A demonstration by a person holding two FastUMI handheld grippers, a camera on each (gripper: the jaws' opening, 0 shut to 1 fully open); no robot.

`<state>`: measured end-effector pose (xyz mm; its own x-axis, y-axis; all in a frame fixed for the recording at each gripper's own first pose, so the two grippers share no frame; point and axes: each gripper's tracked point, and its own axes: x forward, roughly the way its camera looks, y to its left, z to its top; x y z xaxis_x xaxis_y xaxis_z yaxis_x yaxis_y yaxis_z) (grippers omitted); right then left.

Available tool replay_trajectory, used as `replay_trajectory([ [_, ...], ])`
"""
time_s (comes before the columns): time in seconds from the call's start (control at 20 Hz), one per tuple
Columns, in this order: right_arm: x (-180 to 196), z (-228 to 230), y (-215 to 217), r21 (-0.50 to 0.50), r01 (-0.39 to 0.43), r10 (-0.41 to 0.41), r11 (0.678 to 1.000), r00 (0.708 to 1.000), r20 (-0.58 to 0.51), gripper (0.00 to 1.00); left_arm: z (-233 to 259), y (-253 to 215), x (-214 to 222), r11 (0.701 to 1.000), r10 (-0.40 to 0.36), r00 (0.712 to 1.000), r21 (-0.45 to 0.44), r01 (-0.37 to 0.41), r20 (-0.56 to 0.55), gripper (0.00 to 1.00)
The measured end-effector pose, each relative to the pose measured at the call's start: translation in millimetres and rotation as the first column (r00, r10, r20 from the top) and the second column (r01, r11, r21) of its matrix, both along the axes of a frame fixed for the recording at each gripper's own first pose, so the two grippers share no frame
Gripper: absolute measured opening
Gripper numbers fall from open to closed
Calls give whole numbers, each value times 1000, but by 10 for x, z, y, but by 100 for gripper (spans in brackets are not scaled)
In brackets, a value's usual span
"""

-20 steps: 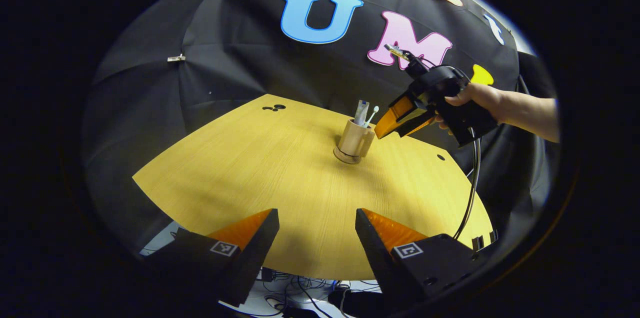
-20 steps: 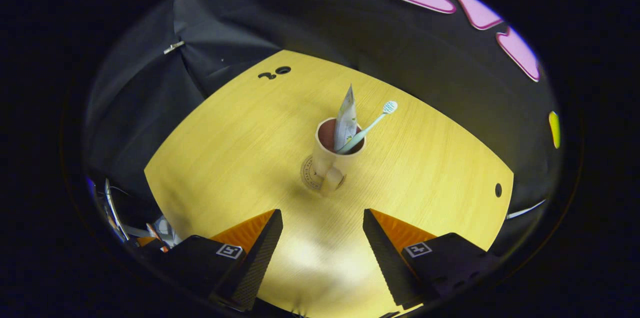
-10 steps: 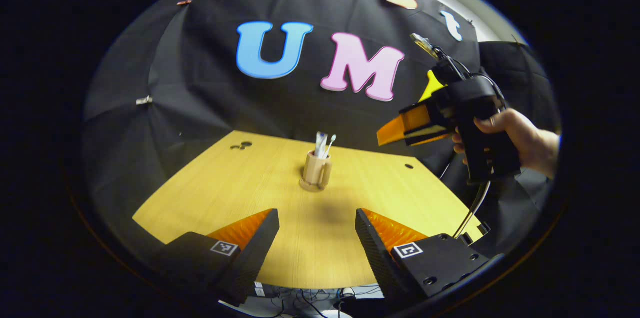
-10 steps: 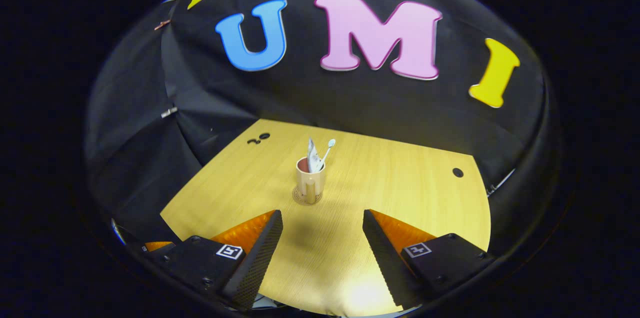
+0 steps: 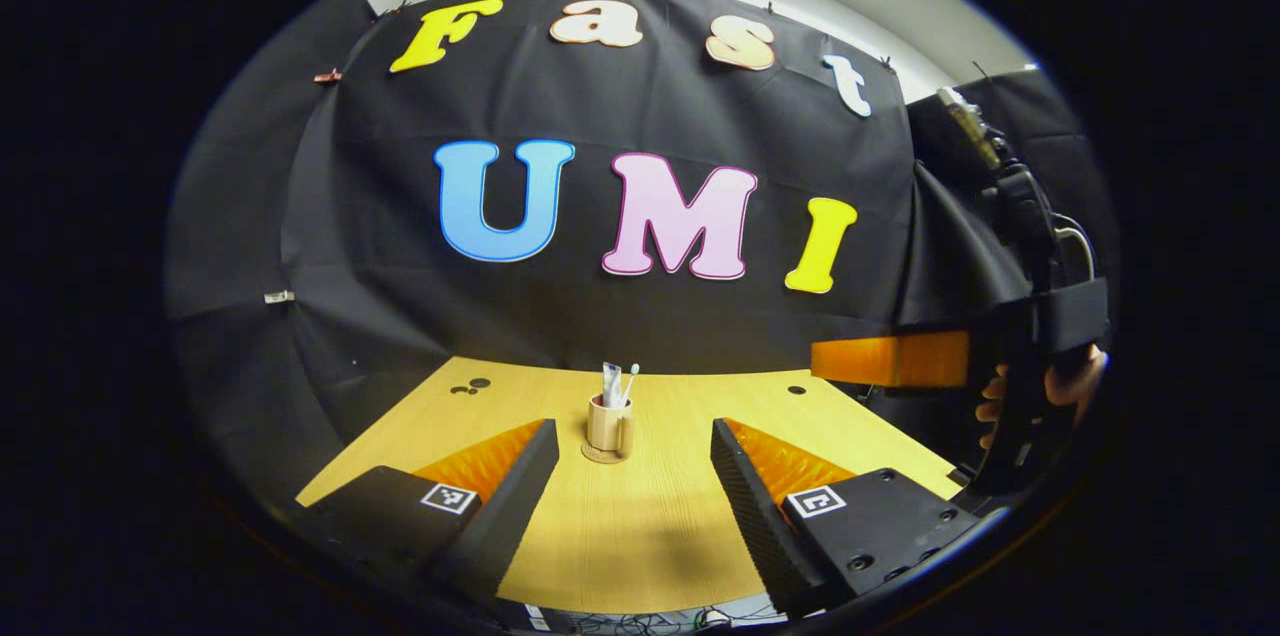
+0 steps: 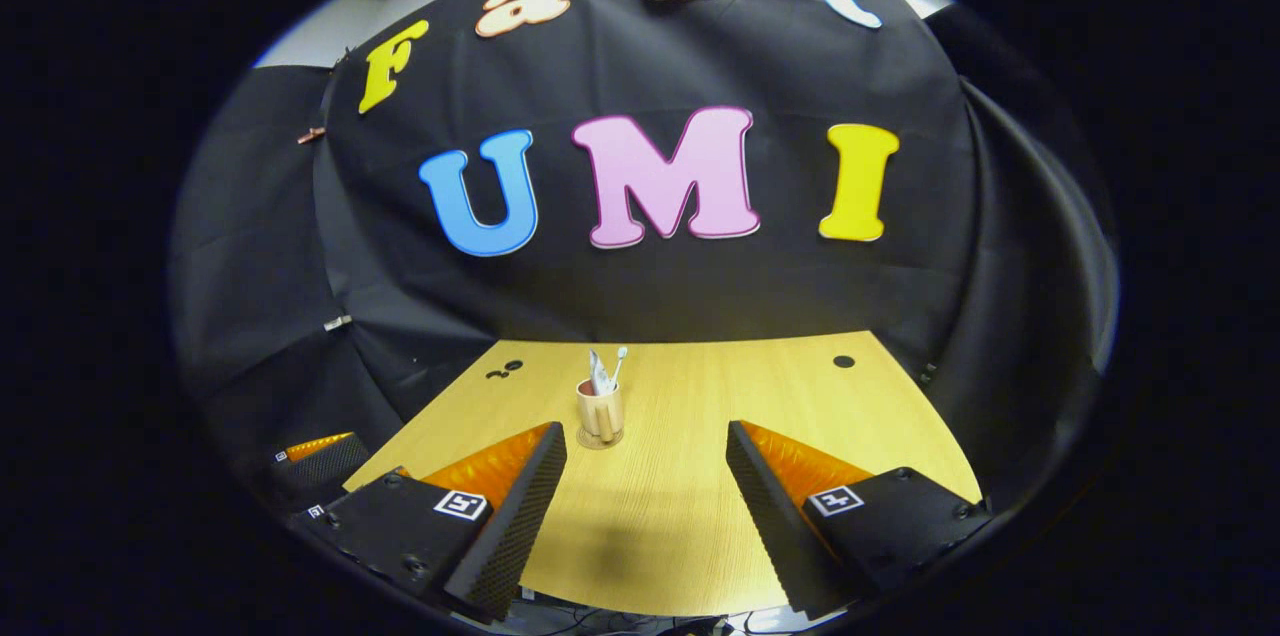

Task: Put the toothbrush and toothpaste on the desktop into the cup, then pick up the cup and place it on the coaster on the desktop.

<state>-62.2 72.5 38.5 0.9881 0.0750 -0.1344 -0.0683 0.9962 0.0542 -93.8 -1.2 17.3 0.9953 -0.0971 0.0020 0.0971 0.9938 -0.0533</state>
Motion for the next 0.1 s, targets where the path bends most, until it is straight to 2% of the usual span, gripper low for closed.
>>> replay_trajectory([
  [0.1,-225,-118,49,-14,8,-8,1000,1000,3,99,24,-91,-97,999,-32,999,14,32,13,97],
])
